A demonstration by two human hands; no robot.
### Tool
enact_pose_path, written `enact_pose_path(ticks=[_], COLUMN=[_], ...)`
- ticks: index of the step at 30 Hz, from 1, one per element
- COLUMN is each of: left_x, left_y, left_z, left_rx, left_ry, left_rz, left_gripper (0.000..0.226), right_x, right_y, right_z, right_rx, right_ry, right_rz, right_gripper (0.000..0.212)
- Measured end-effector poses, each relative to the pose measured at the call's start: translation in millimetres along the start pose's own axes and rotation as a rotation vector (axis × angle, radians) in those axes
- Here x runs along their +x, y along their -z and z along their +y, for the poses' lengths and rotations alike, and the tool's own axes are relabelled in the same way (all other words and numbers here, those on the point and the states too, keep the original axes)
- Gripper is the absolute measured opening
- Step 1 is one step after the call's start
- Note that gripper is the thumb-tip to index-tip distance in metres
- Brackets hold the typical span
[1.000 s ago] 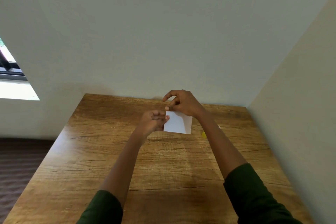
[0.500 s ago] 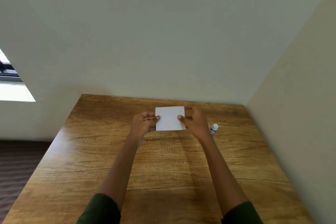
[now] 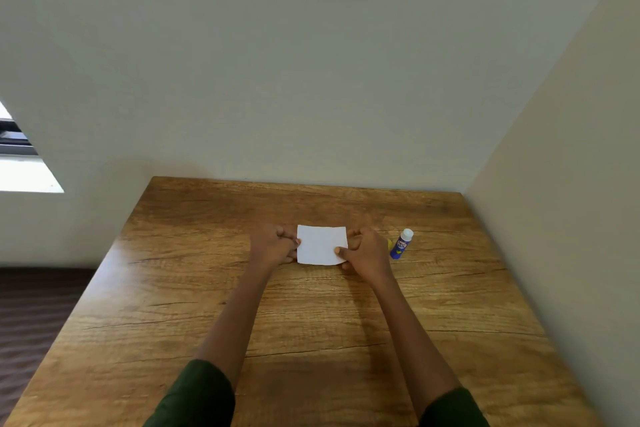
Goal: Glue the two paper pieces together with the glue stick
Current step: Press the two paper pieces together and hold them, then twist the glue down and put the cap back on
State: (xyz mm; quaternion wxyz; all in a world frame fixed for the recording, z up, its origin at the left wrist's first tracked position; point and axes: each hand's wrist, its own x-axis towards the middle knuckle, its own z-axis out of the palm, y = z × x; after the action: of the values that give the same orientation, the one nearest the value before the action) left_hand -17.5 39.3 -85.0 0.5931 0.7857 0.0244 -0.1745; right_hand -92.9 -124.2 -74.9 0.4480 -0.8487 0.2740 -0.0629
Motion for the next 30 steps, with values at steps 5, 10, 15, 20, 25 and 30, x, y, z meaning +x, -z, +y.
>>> enact_pose_path(ticks=[5,10,15,20,25,30], left_x=[-1,-1,-4,-4,-5,-4], left_y=[-1,-2,-1,-3,-7,-12], left_z=[2,1,2,3,5,7], left_rx=[0.133,0.165,0.152,0.128,0.066,0.03], left_ry=[-0.016,-0.02,-0.031,-0.059,-0.145,-0.175], left_rz=[0.037,0.066,0.065,0.097,0.071,0.064], left_gripper=[0.006,0.005,0.008,0.006,0.005,0.006], right_x=[-5,-12,-22,-23,-15,-3], right_y=[-3,0,21,50,60,58], right_z=[2,3,19,46,52,51], right_rx=[-0.109,-0.184,-0.248,-0.277,-0.101,-0.04], right_ry=[0.033,0.053,0.006,-0.142,-0.142,-0.084], right_rz=[0.015,0.055,0.157,0.205,0.307,0.321], right_gripper=[0.043,0.034,0.016,0.013,0.022,0.028])
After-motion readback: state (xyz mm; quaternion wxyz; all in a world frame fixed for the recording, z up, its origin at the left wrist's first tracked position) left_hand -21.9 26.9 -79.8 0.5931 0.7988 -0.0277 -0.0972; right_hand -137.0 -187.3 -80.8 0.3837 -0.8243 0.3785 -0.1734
